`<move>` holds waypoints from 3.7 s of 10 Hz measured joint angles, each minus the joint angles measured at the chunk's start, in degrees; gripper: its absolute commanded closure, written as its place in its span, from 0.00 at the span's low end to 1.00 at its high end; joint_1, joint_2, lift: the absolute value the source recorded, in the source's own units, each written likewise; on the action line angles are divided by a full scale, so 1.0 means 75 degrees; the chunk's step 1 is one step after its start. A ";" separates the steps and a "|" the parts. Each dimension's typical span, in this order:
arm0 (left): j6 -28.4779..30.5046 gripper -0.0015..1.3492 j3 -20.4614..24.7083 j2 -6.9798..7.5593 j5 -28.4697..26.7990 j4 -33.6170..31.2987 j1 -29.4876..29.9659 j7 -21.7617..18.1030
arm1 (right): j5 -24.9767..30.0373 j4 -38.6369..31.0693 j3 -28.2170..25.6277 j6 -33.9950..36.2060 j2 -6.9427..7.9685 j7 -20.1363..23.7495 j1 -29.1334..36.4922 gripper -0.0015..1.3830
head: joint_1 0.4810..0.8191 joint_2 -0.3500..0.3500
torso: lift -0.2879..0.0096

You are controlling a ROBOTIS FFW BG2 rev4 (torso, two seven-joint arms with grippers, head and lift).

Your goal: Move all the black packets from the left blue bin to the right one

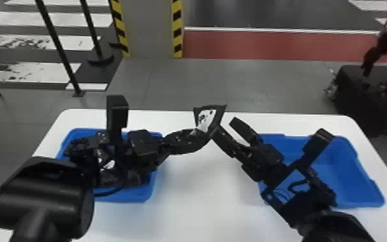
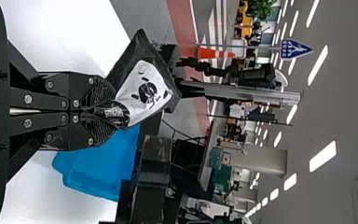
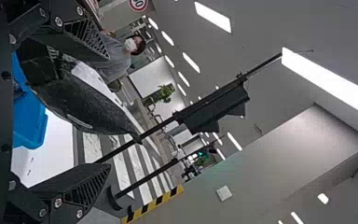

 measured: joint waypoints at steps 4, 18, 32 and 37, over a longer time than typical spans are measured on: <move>0.0259 0.89 -0.0240 0.0003 0.0216 0.0024 0.0016 -0.0118 | 0.0071 0.0714 0.0006 0.0537 0.0000 -0.0006 -0.0806 0.83 | 0.63 0.49 | 0.60; -0.0533 0.10 0.2488 -0.0232 0.0336 -0.1424 0.2240 0.0474 | 0.0163 0.1188 -0.1930 0.0204 -0.0149 -0.0516 -0.0069 0.92 | 0.63 0.49 | 0.60; 0.0862 0.14 0.2796 0.0389 -0.0517 0.2223 0.0364 0.0843 | 0.0231 -0.1290 -0.1867 0.0325 0.0000 -0.0830 0.2195 0.19 | 0.63 0.69 | 0.60; 0.1166 0.60 0.2453 0.0483 -0.0467 0.2823 -0.0128 0.0780 | 0.0202 -0.1310 -0.1832 0.0379 0.0000 -0.0817 0.2186 0.19 | 0.63 0.66 | 0.60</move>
